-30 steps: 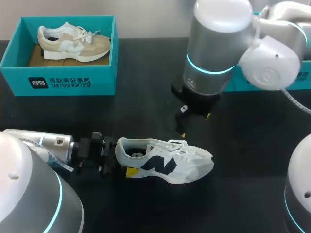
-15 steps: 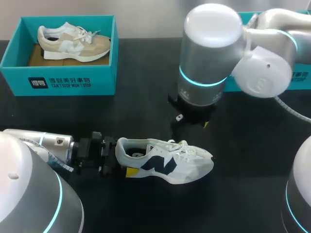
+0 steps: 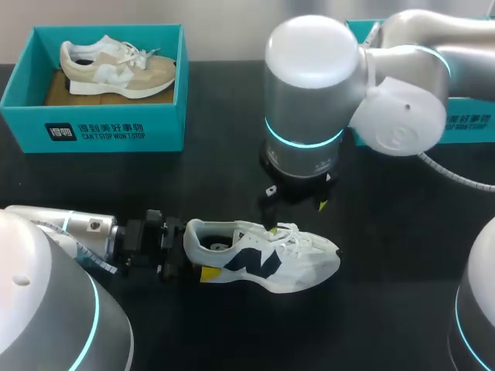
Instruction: Take the shoe out of the shoebox, open the shoe tongue, remove and reinsert the insole, then place the shoe into the shoebox
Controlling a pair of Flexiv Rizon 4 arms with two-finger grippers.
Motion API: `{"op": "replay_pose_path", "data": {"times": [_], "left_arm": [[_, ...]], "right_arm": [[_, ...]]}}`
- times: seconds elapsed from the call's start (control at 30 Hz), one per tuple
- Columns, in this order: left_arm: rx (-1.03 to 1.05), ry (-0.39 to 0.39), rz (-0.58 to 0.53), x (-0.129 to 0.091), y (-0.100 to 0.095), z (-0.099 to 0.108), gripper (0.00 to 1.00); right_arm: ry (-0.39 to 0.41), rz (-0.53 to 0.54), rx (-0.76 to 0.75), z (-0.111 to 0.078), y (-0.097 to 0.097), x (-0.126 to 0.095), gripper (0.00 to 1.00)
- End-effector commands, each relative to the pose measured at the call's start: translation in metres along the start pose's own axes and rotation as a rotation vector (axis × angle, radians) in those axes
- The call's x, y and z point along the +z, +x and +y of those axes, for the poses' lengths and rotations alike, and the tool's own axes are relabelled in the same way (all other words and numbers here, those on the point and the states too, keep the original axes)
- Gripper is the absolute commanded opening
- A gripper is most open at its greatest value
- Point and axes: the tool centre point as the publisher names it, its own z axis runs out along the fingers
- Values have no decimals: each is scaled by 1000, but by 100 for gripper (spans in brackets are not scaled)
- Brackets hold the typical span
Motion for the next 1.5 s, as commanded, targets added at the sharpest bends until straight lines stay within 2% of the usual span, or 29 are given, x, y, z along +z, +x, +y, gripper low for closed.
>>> {"op": "replay_pose_path", "data": {"times": [0.03, 0.27, 0.33, 0.57, 0.77, 1.17, 1.23, 1.3, 1.5], "left_arm": [[0, 0, -1, -2, -2, 3, 0], [0, 0, -1, -2, -2, 3, 0], [0, 0, -1, -2, -2, 3, 0], [0, 0, -1, -2, -2, 3, 0], [0, 0, -1, -2, -2, 3, 0], [0, 0, -1, -2, -2, 3, 0], [0, 0, -1, -2, -2, 3, 0], [0, 0, -1, -2, -2, 3, 0], [0, 0, -1, -2, -2, 3, 0]], "right_arm": [[-11, -2, 1, -5, -1, -2, 100], [-11, -2, 1, -5, -1, -2, 100], [13, -51, 63, -2, 8, -5, 100], [-3, -114, 188, 9, 42, -24, 100], [33, -143, 263, 16, 72, -26, 100], [33, -143, 263, 16, 72, -26, 100], [59, -247, 291, 18, 87, -23, 100], [49, -274, 316, 19, 96, -23, 100], [59, -380, 396, 24, 103, -20, 100]]}}
